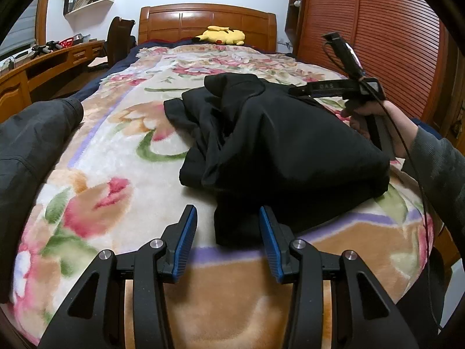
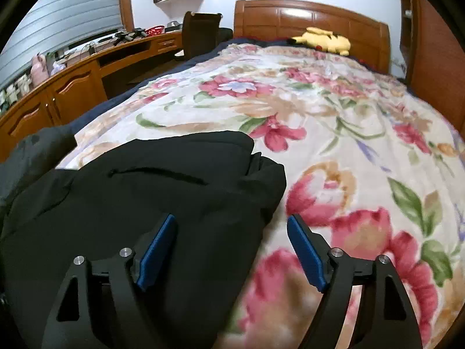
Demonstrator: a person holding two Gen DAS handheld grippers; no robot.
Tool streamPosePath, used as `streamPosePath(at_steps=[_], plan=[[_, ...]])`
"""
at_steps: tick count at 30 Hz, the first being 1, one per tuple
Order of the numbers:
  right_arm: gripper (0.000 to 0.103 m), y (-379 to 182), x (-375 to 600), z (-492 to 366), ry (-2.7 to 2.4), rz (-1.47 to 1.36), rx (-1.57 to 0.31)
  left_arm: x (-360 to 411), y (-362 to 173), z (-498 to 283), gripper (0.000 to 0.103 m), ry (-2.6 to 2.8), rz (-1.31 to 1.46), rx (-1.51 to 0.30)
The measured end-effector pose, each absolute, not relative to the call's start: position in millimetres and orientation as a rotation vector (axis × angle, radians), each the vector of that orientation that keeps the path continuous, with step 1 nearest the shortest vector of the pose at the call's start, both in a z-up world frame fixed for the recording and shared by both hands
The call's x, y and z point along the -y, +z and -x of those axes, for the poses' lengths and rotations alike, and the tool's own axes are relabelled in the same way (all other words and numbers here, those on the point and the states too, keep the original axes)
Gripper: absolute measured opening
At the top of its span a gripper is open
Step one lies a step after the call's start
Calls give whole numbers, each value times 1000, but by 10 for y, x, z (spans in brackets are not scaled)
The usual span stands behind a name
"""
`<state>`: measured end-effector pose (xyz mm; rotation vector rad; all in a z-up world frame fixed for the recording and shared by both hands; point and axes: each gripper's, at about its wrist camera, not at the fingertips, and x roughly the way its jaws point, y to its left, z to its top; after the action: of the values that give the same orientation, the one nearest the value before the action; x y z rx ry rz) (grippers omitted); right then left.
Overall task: Fold large clothes
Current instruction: 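Close both tools on opposite sides of the black coat bundle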
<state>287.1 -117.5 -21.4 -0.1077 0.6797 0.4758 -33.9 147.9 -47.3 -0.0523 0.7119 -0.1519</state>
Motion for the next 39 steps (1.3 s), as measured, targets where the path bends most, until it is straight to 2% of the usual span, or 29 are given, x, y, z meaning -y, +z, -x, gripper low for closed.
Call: streamPosePath(at_steps=[5,15,27,37,39], plan=[[89,-290,1198,-3043,487,45,-724,-1477,-481,326,45,-154,53,-717],[89,-390,1233,-3249,548,-34,-823,-1453,-512,291,45,-155,54,-730],[88,-505,1208,-3299,584,-80,-853,-1425,-507,281,45,-155,59,-745],[69,-513,1175,-3272,628,-76,-838,-1411,-513,256,45,-199,77,-751],[65,-515,1170,-3259,633,-70,-828,-1412,-519,247,43,-210,84,-754]])
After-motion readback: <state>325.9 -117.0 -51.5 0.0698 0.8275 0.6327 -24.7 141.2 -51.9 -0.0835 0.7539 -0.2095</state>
